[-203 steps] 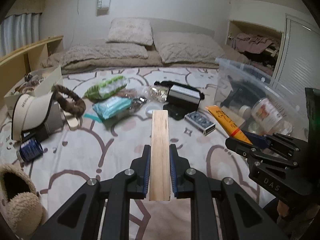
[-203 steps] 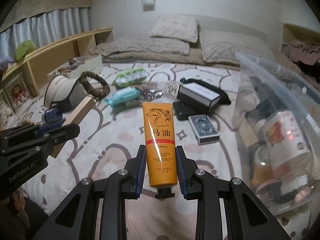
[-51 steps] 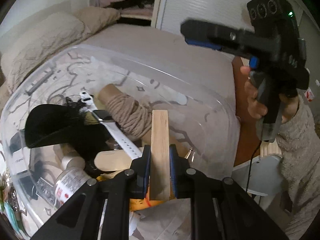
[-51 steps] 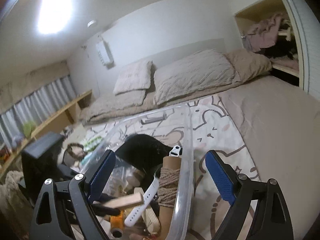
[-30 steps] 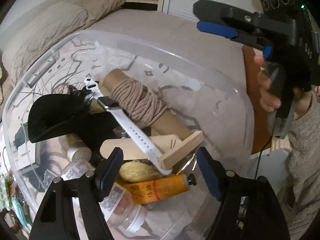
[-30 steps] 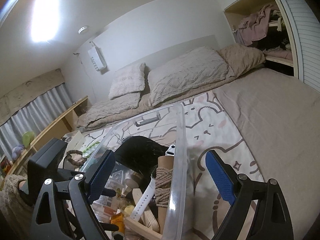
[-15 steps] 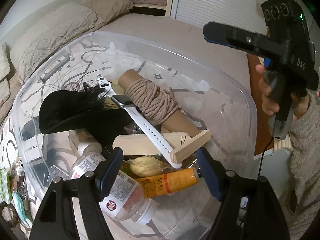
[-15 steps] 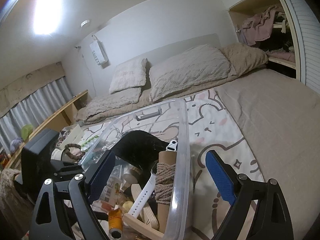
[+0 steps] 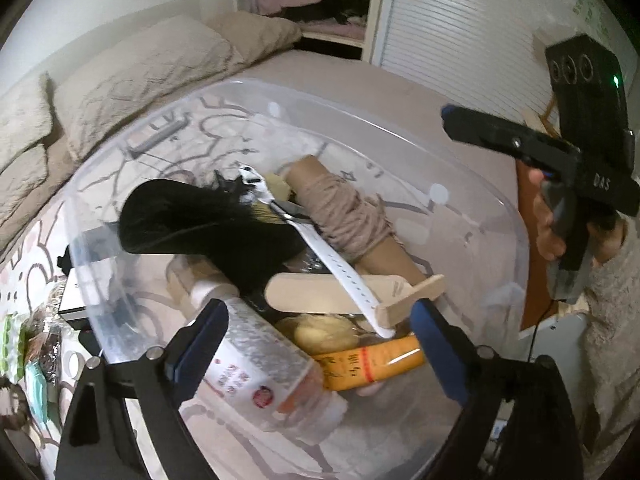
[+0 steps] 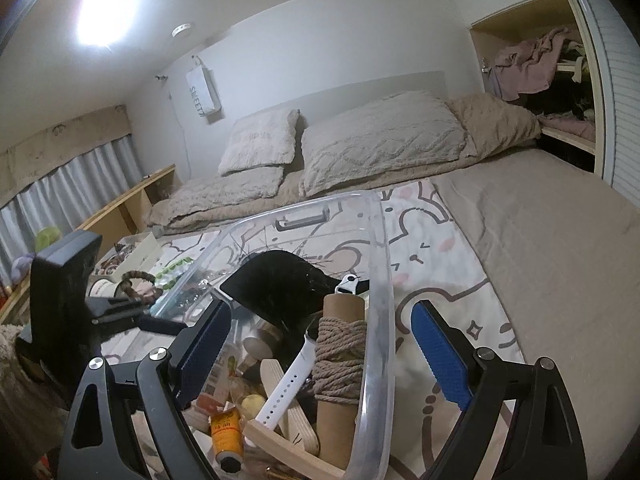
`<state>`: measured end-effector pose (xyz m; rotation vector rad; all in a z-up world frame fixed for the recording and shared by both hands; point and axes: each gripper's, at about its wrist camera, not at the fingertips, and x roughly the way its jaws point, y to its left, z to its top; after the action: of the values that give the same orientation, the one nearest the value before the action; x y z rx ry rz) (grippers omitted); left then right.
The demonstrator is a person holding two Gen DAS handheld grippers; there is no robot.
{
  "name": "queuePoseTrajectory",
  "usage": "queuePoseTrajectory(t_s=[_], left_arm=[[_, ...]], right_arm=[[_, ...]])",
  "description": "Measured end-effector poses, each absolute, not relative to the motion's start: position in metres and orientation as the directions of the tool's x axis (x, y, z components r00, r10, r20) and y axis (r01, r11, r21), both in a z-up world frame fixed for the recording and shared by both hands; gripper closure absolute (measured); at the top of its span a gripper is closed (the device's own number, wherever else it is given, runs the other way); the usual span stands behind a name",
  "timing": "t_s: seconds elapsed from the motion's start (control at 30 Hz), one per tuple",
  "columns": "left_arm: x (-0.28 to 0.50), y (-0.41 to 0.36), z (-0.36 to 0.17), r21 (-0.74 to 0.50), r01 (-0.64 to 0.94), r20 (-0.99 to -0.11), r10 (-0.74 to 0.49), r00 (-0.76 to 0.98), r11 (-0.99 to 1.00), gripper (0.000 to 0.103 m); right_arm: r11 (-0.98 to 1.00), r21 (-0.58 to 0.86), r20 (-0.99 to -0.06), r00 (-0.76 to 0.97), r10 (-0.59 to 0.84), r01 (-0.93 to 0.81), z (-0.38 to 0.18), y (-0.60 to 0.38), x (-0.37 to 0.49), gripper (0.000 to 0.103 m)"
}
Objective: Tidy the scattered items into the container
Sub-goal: 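Lower the wooden stick into the box and open the left gripper, then withdraw both tools from the box back toward the scattered items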
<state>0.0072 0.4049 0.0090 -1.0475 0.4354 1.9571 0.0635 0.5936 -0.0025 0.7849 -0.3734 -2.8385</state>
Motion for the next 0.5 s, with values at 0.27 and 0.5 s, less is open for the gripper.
queuePoseTrajectory(t_s=[0.27, 0.5], left_arm=[[0.0, 0.387, 0.012, -0.103, -0.768, -0.761, 0.547, -0.349, -0.632, 0.0], [-0.003, 0.369, 0.017, -0.114, -0.727, -0.735, 0.55, -0.397, -0.677, 0.0]], right_arm=[[-0.964, 0.243, -0.486, -0.847, -0.214, 0.104, -0.002, 0.584, 0.065, 0.011], [-0.978, 0.187, -0.479, -0.861, -0.172, 0.091, -0.001, 0.575, 0.067, 0.0]])
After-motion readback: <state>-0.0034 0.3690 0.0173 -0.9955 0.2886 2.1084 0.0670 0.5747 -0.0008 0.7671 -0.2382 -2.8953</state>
